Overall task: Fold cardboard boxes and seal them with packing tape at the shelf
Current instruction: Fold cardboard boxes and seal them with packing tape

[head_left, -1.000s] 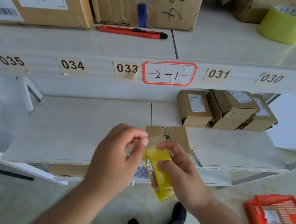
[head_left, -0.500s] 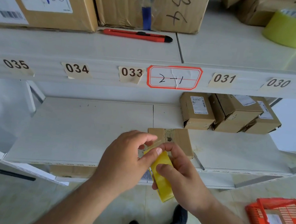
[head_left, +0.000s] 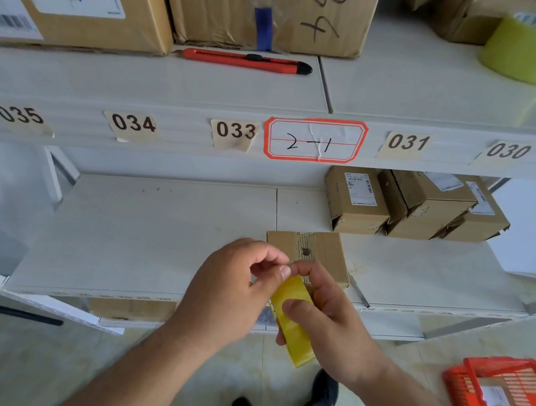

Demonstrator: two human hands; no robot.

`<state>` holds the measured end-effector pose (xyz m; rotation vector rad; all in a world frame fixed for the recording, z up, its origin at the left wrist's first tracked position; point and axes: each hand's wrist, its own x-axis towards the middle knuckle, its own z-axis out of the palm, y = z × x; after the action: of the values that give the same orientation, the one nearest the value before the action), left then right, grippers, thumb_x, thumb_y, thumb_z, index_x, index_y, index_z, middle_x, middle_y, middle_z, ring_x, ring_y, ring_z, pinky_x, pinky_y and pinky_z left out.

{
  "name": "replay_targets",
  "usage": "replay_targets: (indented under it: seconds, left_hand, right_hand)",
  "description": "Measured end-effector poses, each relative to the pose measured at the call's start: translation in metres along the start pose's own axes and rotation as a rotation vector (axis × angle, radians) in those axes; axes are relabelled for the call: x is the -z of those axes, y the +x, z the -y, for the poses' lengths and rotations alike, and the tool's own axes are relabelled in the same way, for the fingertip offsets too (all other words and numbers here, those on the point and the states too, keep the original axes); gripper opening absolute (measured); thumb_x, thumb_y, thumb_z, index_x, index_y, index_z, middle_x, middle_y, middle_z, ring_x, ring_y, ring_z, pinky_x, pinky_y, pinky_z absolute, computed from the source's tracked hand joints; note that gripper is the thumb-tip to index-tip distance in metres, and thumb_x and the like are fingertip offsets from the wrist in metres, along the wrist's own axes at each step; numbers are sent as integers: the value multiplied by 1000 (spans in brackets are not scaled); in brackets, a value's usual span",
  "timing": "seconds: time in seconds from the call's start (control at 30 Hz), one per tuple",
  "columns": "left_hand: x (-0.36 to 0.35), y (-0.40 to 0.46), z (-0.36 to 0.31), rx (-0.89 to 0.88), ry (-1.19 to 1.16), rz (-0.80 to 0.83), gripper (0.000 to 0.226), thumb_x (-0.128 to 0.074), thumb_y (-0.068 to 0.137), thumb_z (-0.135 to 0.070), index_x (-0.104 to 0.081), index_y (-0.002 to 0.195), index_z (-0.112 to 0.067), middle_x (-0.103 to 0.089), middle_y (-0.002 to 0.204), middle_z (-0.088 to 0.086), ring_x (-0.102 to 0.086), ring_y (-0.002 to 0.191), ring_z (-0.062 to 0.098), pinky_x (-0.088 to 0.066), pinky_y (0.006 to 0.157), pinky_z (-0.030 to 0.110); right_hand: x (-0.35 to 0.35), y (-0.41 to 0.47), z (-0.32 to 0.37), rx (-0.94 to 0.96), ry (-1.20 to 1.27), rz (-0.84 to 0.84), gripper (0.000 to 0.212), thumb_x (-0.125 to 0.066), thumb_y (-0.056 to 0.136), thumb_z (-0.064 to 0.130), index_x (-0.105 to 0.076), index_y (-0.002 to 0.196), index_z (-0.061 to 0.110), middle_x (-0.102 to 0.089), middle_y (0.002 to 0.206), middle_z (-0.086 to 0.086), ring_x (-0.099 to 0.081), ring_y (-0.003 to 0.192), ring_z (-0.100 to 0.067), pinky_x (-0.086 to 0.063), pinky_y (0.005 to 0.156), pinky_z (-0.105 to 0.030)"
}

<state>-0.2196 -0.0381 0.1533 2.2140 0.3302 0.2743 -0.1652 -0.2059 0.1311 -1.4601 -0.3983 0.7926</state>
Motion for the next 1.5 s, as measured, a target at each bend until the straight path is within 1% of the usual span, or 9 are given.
replay_targets:
  seconds: [0.27, 0.5, 0.63, 0.73, 0.87, 1.0, 1.1, 1.23, 1.5]
  left_hand:
    - [0, -4, -3, -114, 71, 124, 15, -56, 103, -26, -58, 90, -32, -57, 86, -16, -57, 79, 8, -47, 65, 24]
    - [0, 14, 35, 0, 33, 85, 8, -55, 104, -29, -57, 105, -36, -54, 62, -6, -49, 55, 14, -46, 59, 37]
    - [-11, -3, 42, 311, -183, -190, 27, -55, 104, -44, -63, 86, -26, -59, 62, -6, -52, 57, 11, -42, 60, 29]
    - [-33, -25, 24, 620, -667, 102, 70, -40, 89, -76, -76, 89, -15, -76, 81, 6, -69, 79, 25, -55, 79, 39]
    - [-54, -21, 22, 651, -807, 81, 71, -53, 86, -81, -77, 111, -19, -79, 107, 6, -73, 106, 25, -53, 103, 51]
    - [-60, -16, 23, 568, -888, 44, 58, -64, 86, -69, -76, 107, -16, -79, 96, -3, -74, 91, 11, -54, 78, 27]
    - [-68, -18, 27, 579, -788, -50, 43, -61, 94, -53, -76, 93, -13, -76, 80, -3, -68, 73, 4, -47, 62, 15]
    - [-83, -10, 51, 728, -751, -171, 38, -55, 104, -38, -79, 87, -13, -77, 89, 12, -73, 84, 23, -54, 76, 41]
    - [-70, 42, 181, 377, 426, -125, 39, -60, 98, -45, -57, 73, -14, -62, 68, 11, -62, 70, 42, -45, 60, 38]
  right_hand:
    - [10, 2, -12, -59, -71, 57, 66, -58, 86, 17, -37, 147, 32, -73, 95, -13, -73, 82, -33, -57, 83, -60]
    - [9, -4, -18, 29, 39, 63, 75, -63, 78, 14, -39, 148, 25, -72, 94, -11, -70, 79, -29, -57, 73, -41]
    - [8, -1, -21, 25, 157, 21, 70, -53, 79, 3, -41, 146, 21, -72, 92, -13, -69, 78, -29, -56, 73, -35]
    - [6, 8, -29, 0, 153, -9, 69, -57, 79, 7, -43, 145, 22, -73, 96, -16, -70, 86, -31, -58, 79, -45]
    - [-10, 24, -35, -71, 48, -124, 46, -66, 91, 36, -54, 135, 26, -77, 94, -9, -73, 89, -30, -60, 84, -56]
    - [-22, 38, -38, -158, -117, -331, 19, -61, 103, 39, -63, 119, 30, -78, 84, 4, -74, 77, -11, -61, 70, -39]
    - [-24, 47, -47, -171, -186, -428, 12, -59, 102, 39, -68, 102, 30, -76, 80, 7, -71, 72, -9, -61, 76, -46]
    - [-30, 56, -58, -200, -268, -440, 22, -53, 103, 48, -69, 99, 33, -74, 85, 15, -68, 79, -2, -57, 79, -36]
    - [15, 107, -99, -471, -481, -407, 27, -45, 101, 38, -56, 85, 20, -56, 73, 5, -53, 69, -16, -43, 66, -31]
